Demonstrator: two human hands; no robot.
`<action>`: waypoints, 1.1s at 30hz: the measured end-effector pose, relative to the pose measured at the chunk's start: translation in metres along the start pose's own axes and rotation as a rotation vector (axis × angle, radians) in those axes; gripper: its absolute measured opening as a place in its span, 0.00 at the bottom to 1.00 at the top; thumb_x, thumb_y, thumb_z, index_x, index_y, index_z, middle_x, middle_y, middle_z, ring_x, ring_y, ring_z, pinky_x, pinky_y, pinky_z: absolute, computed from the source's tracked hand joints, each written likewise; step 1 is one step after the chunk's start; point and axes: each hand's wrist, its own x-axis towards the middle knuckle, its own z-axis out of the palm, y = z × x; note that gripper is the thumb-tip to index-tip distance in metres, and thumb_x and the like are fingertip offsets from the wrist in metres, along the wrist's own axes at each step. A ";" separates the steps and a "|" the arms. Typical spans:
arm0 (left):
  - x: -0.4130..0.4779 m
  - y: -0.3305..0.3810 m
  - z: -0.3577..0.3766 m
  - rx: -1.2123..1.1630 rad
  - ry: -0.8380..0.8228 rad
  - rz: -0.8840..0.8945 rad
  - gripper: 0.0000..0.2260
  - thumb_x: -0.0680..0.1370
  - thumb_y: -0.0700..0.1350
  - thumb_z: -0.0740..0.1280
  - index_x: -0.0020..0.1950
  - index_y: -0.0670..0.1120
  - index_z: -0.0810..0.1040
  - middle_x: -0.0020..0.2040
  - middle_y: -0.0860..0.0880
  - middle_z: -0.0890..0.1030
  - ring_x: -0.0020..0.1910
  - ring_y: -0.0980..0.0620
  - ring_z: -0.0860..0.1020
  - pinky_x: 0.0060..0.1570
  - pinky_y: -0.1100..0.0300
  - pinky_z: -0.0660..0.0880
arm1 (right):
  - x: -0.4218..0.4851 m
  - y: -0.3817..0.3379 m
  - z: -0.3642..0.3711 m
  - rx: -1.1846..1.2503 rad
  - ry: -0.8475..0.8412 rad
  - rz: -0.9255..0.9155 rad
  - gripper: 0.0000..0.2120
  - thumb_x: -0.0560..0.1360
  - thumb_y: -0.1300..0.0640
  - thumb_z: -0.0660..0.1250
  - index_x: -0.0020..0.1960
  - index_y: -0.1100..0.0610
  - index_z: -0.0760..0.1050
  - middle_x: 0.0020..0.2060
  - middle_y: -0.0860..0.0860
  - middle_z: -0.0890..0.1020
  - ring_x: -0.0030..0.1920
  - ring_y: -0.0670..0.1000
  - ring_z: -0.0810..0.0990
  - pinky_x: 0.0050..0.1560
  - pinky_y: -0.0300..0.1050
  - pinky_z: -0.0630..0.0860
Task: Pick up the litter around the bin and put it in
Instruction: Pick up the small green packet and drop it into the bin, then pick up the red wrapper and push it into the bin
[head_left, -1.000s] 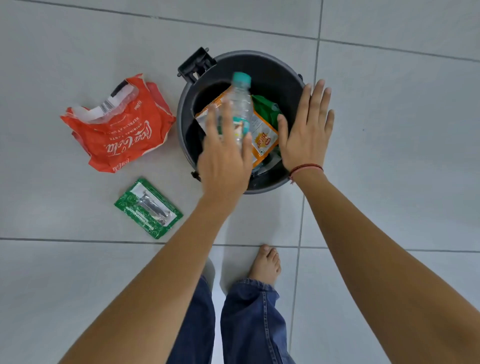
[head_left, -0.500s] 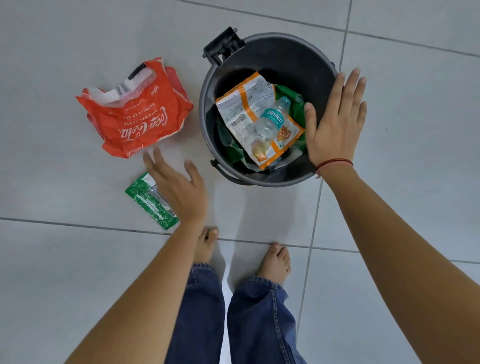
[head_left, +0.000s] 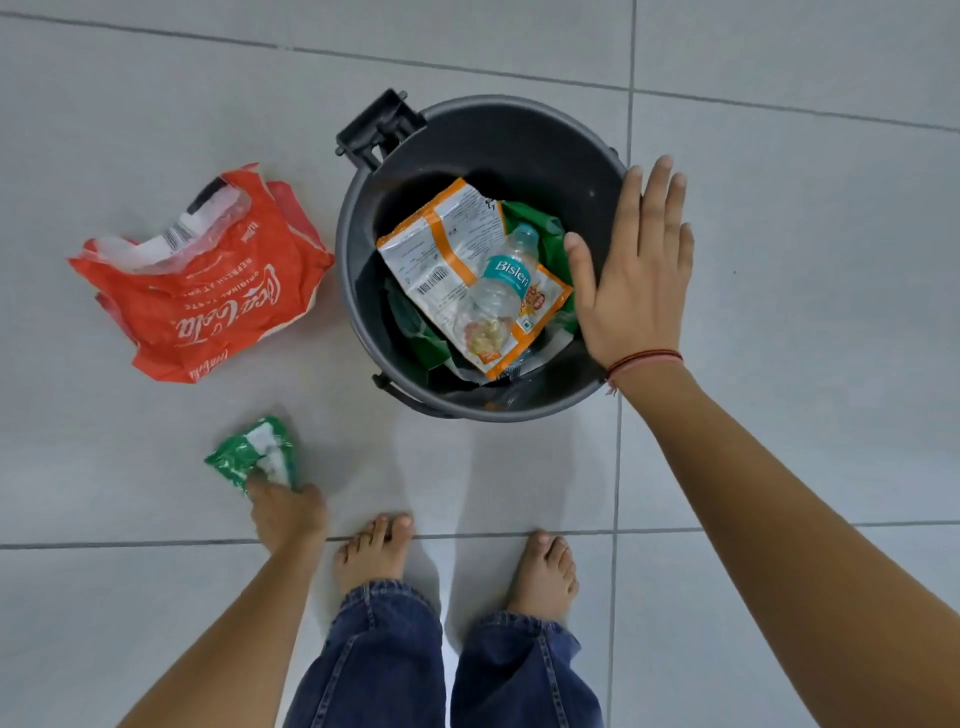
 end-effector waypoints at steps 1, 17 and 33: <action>-0.004 0.003 -0.005 -0.061 0.056 -0.061 0.23 0.77 0.37 0.61 0.71 0.37 0.60 0.63 0.28 0.71 0.60 0.28 0.72 0.60 0.38 0.71 | 0.000 -0.001 -0.001 -0.001 -0.009 0.002 0.31 0.80 0.44 0.52 0.76 0.61 0.49 0.76 0.60 0.51 0.76 0.59 0.48 0.74 0.57 0.50; -0.136 0.236 -0.034 0.272 -0.291 0.983 0.35 0.76 0.38 0.65 0.78 0.44 0.49 0.77 0.37 0.53 0.76 0.38 0.51 0.74 0.44 0.55 | 0.000 -0.003 -0.007 0.055 -0.050 0.020 0.30 0.81 0.46 0.53 0.76 0.61 0.50 0.76 0.60 0.53 0.76 0.60 0.49 0.73 0.58 0.52; 0.015 0.162 -0.087 0.075 0.270 0.937 0.33 0.76 0.55 0.65 0.75 0.41 0.59 0.76 0.36 0.57 0.76 0.38 0.54 0.73 0.38 0.54 | 0.000 -0.002 -0.004 0.034 -0.020 0.007 0.30 0.81 0.45 0.52 0.76 0.61 0.50 0.76 0.60 0.53 0.76 0.59 0.49 0.74 0.56 0.51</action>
